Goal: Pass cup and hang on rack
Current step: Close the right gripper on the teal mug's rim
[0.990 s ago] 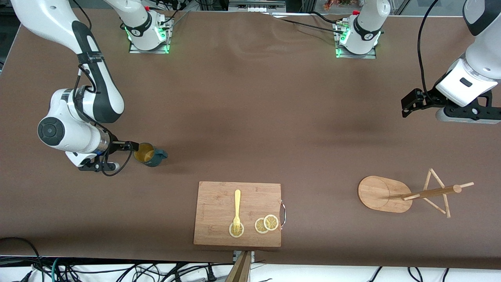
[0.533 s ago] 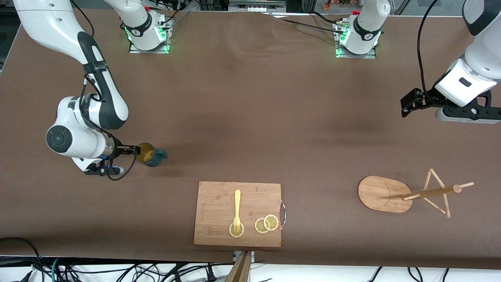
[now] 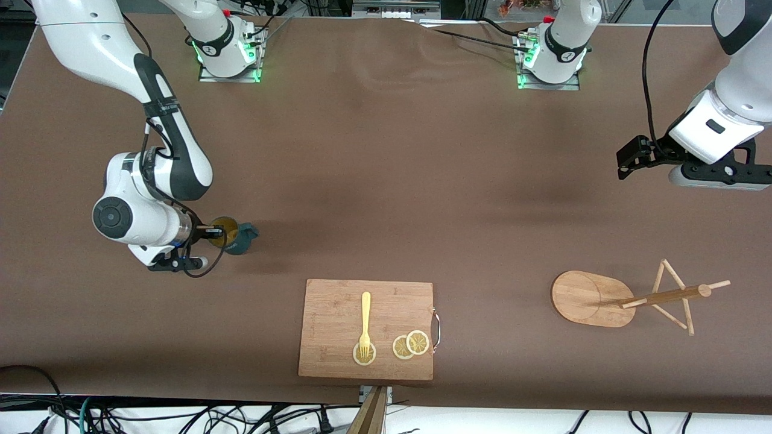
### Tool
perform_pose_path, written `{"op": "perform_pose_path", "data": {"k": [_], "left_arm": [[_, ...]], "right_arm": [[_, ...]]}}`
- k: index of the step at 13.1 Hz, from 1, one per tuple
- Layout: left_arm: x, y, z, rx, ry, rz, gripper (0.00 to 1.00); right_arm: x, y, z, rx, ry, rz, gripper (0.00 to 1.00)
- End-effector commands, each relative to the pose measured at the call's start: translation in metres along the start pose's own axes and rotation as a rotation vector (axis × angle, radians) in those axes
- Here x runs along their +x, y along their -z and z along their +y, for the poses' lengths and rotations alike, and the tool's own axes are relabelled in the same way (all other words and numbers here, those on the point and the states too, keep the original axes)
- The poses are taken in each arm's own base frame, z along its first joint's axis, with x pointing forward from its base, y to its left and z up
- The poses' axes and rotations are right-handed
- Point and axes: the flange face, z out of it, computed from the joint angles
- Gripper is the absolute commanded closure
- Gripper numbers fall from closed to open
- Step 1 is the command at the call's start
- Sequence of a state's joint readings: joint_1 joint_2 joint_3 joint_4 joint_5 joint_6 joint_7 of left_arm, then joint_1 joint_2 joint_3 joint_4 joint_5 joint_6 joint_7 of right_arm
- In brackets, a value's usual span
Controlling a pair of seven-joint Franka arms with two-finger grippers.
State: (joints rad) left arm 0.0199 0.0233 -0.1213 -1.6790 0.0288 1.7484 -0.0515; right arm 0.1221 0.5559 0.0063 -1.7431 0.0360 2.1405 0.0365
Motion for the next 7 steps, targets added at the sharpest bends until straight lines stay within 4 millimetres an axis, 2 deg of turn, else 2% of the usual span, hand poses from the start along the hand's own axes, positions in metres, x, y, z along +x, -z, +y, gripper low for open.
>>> {"op": "perform_pose_path", "data": {"k": [1, 3, 4, 5, 6, 7], "left_arm": [[-0.007, 0.004, 0.001, 0.020, -0.010, -0.002, 0.00], [-0.007, 0.004, 0.002, 0.019, -0.010, 0.001, 0.00], [-0.006, 0.004, 0.003, 0.019, -0.011, 0.001, 0.00], [-0.007, 0.006, 0.004, 0.019, -0.013, 0.001, 0.00], [-0.008, 0.006, 0.012, 0.019, -0.026, -0.004, 0.00], [-0.008, 0.006, 0.011, 0.019, -0.025, -0.005, 0.00]], "right_arm": [[0.005, 0.031, -0.046, -0.001, 0.062, 0.037, 1.00], [0.006, 0.049, -0.085, -0.005, 0.076, 0.044, 1.00], [0.003, 0.055, -0.112, -0.010, 0.046, 0.037, 1.00], [-0.001, 0.057, -0.143, -0.016, 0.006, 0.026, 1.00], [-0.007, 0.053, -0.177, -0.026, -0.015, 0.010, 1.00], [-0.016, 0.049, -0.211, -0.030, -0.046, 0.004, 1.00]]}}
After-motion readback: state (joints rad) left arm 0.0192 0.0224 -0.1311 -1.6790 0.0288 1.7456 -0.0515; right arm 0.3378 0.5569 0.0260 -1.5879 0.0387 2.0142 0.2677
